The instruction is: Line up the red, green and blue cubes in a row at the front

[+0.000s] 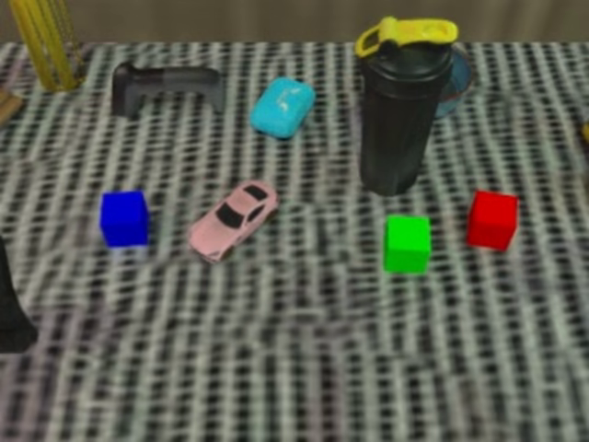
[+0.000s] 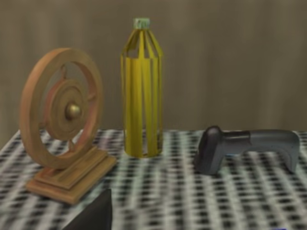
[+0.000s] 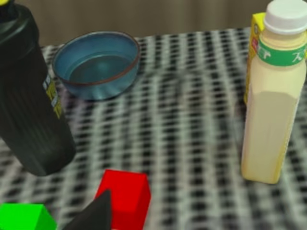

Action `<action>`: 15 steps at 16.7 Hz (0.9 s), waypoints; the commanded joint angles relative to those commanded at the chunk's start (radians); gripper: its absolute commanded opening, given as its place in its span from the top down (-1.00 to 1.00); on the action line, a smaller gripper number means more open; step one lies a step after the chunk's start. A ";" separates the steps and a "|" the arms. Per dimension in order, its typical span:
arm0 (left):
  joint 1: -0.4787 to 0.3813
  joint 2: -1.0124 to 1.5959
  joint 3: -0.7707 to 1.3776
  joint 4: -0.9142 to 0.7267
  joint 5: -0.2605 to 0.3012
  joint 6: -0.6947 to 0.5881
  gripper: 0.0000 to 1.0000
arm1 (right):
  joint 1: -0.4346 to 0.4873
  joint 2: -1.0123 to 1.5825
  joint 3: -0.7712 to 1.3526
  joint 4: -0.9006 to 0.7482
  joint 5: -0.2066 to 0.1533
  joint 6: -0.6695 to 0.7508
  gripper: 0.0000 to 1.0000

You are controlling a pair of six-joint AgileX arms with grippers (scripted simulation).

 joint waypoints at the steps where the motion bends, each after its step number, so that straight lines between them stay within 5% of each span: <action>1: 0.000 0.000 0.000 0.000 0.000 0.000 -1.00 | 0.012 0.105 0.084 -0.058 0.000 0.021 -1.00; 15: 0.000 0.000 0.000 0.000 0.000 0.000 -1.00 | 0.167 1.494 1.202 -0.794 -0.003 0.299 -1.00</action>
